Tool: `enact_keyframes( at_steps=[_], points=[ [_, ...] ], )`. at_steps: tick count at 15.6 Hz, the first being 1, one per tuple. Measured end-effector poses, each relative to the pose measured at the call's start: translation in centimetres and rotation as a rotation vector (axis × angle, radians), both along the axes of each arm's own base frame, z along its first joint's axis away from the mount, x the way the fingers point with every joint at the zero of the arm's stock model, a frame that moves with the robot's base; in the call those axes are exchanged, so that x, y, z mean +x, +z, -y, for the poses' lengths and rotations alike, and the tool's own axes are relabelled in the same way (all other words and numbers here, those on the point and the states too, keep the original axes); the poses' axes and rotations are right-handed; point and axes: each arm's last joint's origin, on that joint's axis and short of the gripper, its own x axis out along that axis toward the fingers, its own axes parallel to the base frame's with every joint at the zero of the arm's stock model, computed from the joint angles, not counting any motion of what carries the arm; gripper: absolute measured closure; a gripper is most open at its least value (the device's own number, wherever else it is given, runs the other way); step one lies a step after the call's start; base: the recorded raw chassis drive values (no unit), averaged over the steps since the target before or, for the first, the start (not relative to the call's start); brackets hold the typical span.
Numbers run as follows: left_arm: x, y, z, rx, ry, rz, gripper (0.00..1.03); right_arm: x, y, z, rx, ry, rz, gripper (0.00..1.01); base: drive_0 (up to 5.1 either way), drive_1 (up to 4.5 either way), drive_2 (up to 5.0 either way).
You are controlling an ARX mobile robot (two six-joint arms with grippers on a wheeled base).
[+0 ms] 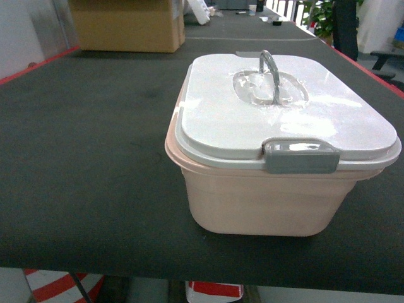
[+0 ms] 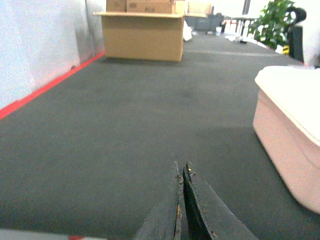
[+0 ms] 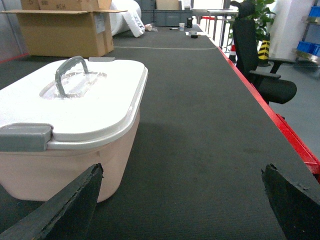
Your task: Pick capacitor and pack into box
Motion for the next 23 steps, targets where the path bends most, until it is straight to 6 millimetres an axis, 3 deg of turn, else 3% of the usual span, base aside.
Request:
enact_keyframes(
  at_steps=[1,2,5,13,23],
  points=[
    [-0.61,-0.65,0.00,0.001,-0.002,-0.056,1.01,0.00,0.00,0.00,0.000,-0.001,0.000,0.03,0.0,0.00,0.0],
    [-1.07,-0.23,0.00,0.000,0.000,-0.001,1.01,0.00,0.00,0.00,0.000,0.000,0.000,0.03,0.0,0.00,0.0],
    [-1.05,-0.30,0.00,0.001,0.000,-0.008,1.01,0.00,-0.01,0.00,0.000,0.000,-0.001,0.03,0.0,0.00,0.0],
    [-1.05,-0.33,0.00,0.002,0.000,-0.011,0.03,0.00,0.00,0.00,0.000,0.000,0.000,0.03,0.0,0.00,0.0],
    [-1.05,-0.33,0.00,0.002,0.000,-0.011,0.05,0.00,0.00,0.00,0.000,0.000,0.000,0.03,0.0,0.00,0.0]
  ],
)
